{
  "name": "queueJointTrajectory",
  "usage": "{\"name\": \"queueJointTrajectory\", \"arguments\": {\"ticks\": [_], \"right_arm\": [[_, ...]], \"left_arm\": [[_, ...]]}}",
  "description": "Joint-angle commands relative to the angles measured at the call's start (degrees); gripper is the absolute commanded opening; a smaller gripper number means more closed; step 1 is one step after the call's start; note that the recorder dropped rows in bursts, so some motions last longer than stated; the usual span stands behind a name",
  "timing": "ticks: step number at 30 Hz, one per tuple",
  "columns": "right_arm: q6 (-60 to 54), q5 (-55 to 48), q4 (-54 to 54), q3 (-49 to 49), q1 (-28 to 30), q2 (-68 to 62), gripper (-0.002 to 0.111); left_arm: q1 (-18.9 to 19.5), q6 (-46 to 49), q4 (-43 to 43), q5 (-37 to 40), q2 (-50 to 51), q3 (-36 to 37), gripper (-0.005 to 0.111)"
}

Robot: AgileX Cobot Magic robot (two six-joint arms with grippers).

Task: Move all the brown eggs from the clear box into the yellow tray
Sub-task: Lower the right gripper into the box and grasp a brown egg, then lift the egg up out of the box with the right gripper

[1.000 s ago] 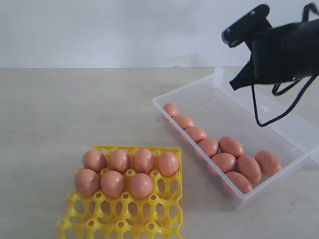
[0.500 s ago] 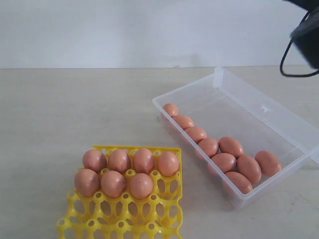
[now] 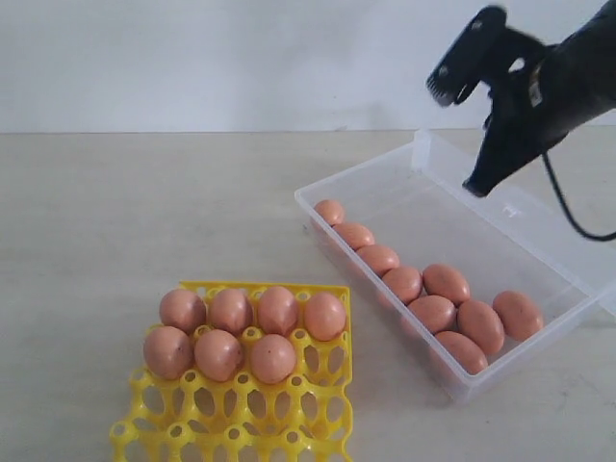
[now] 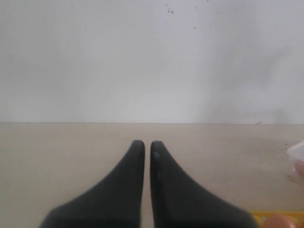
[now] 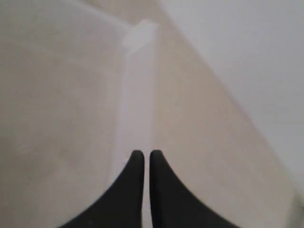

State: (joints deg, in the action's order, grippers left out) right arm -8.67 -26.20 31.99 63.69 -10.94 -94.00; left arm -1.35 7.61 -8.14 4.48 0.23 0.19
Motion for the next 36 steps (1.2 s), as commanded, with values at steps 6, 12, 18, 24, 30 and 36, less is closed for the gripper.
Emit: {"name": "queueJointTrajectory", "arguments": {"ticks": [6,12,18,24,30,36], "right_arm": [[-15.37,-3.53,-28.04,-0.12,-0.62,-4.25,0.0],[-10.32,-10.27,-32.83,-0.12,-1.09,-7.39,0.026],[-11.16,-9.47,-33.95,-0.12,-1.09,-12.36,0.046],[-11.37,-8.12,-34.17,-0.12,-1.09,-15.08,0.046],[-11.37,-7.33,-34.17,-0.12,-1.09,-17.09,0.037],[2.55,-5.01,-26.54,-0.12,-0.98,-13.49,0.0]], "left_arm": [[0.08,-0.37,-0.2,-0.12,-0.23,-0.19,0.004],[0.08,-0.37,-0.2,-0.12,-0.23,-0.19,0.004],[0.08,-0.37,-0.2,-0.46,-0.23,-0.19,0.004],[0.08,-0.37,-0.2,-0.46,-0.23,-0.19,0.004],[0.08,-0.37,-0.2,-0.46,-0.23,-0.19,0.004],[0.08,-0.37,-0.2,-0.35,-0.23,-0.19,0.004]]}}
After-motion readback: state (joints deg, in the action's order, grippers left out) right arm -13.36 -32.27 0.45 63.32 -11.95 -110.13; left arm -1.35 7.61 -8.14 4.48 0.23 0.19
